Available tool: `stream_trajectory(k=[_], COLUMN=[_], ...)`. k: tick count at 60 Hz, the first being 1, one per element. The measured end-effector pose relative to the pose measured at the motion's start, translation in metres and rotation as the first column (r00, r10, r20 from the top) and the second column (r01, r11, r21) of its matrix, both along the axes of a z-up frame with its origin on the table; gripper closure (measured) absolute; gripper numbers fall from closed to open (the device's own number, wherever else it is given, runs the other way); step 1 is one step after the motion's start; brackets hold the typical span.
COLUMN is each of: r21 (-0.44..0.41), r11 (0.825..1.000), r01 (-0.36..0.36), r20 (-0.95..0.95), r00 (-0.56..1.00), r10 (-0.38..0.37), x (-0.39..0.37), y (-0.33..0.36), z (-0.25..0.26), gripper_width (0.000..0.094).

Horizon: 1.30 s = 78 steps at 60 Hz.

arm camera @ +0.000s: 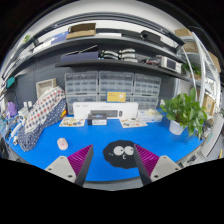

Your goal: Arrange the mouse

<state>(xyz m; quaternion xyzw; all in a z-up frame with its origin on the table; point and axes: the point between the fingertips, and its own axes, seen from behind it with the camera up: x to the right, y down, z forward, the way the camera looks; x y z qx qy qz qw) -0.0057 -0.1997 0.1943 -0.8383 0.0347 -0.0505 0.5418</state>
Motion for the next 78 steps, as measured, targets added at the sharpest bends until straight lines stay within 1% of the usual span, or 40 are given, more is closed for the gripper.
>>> stream_trajectory(k=[9,10,11,14,20,27,34,38,42,47,57,59,65,67,72,78], r21=[-0.063,-0.076,-0.079,-0.103,-0.155,-0.199,-0.231,-0.241,-0.256,-0.272,-0.284,-0.288,-0.300,-0.302,-0.320,-0.332], r11=[0.997,0.996,0.996,0.992,0.981,0.964,0.948,0.943,0.938,0.937,0.945,0.944,0.944,0.945,0.942,0.939], r01=[-0.036,-0.046,-0.050,-0.069,-0.120,-0.176,-0.218,-0.231,-0.233,-0.220,-0.164,-0.160,-0.136,-0.124,-0.102,-0.089], r20=[-0.050,-0.054,-0.056,-0.064,-0.090,-0.116,-0.121,-0.121,-0.117,-0.101,-0.091,-0.086,-0.069,-0.056,-0.043,-0.057], r00=[0.998,0.998,0.997,0.996,0.990,0.981,0.973,0.971,0.971,0.975,0.985,0.986,0.990,0.992,0.995,0.996], r10=[0.033,0.042,0.045,0.062,0.107,0.155,0.195,0.206,0.209,0.199,0.144,0.141,0.121,0.112,0.093,0.074], x=[-0.042,-0.041,-0.054,-0.075,-0.120,-0.165,-0.204,-0.221,-0.233,-0.241,-0.243,-0.242,-0.239,-0.238,-0.235,-0.236], y=[-0.001,-0.004,0.000,0.002,0.009,0.025,0.054,0.076,0.098,0.125,0.178,0.187,0.212,0.221,0.233,0.243], z=[-0.057,-0.054,-0.069,-0.090,-0.127,-0.157,-0.177,-0.185,-0.192,-0.199,-0.203,-0.202,-0.202,-0.204,-0.206,-0.210], gripper_width=[0.0133,0.0132,0.0134,0.0134,0.0134,0.0136,0.0134,0.0133,0.0129,0.0125,0.0135,0.0126,0.0141,0.0151,0.0171,0.0244])
